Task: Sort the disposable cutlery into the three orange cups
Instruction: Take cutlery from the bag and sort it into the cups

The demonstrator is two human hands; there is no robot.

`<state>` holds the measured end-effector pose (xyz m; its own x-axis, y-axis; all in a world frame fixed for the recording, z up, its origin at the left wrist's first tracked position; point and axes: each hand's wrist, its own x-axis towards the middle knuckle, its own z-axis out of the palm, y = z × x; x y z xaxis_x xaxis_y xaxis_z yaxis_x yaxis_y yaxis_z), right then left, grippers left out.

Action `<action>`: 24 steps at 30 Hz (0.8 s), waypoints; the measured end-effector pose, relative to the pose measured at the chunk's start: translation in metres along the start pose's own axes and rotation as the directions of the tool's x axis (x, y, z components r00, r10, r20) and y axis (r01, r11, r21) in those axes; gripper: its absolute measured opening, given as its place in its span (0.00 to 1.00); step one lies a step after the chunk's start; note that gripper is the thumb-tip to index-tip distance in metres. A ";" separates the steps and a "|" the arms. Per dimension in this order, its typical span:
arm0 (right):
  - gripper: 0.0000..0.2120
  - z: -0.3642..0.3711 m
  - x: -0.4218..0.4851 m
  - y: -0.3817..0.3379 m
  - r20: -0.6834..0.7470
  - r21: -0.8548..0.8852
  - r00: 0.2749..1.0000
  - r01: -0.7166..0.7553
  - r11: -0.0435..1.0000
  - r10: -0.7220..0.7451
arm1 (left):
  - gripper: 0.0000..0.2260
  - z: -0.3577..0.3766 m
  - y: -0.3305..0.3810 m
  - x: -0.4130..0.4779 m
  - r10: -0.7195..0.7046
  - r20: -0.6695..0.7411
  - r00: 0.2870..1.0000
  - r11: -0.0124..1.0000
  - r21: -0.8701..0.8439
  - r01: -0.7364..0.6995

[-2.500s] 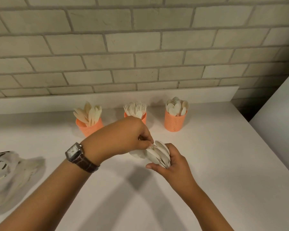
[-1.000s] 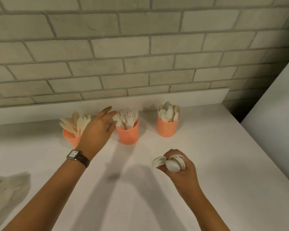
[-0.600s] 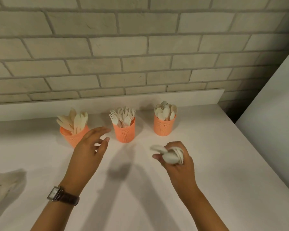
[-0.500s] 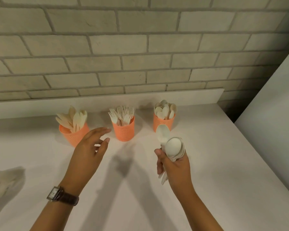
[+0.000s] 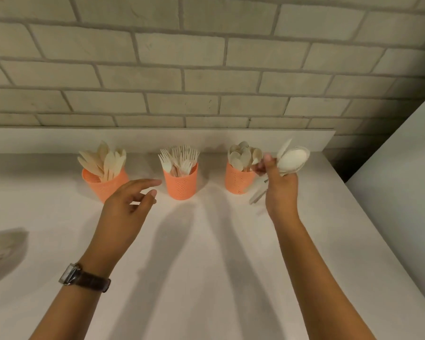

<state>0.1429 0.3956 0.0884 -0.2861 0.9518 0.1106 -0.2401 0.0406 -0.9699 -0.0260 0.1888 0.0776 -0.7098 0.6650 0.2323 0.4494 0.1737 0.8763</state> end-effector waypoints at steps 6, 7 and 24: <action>0.08 -0.003 0.097 -0.010 -0.084 0.215 0.993 0.095 0.972 -0.079 | 0.10 0.003 0.000 0.000 -0.035 -0.022 0.999 0.999 -0.008 0.034; 0.09 -0.002 0.107 -0.008 -0.089 0.152 0.992 0.099 0.983 -0.086 | 0.10 0.003 -0.001 0.000 -0.039 -0.024 0.999 0.999 -0.005 0.039; 0.12 0.021 0.125 0.070 -0.120 -0.180 0.992 0.014 0.984 -0.036 | 0.13 0.005 -0.016 0.003 -0.094 -0.028 0.995 0.995 0.040 0.095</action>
<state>0.0713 0.5110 0.0385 -0.1636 0.9794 0.1188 -0.0735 0.1080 -0.9914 -0.0326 0.1911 0.0622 -0.7636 0.6253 0.1608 0.4013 0.2646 0.8769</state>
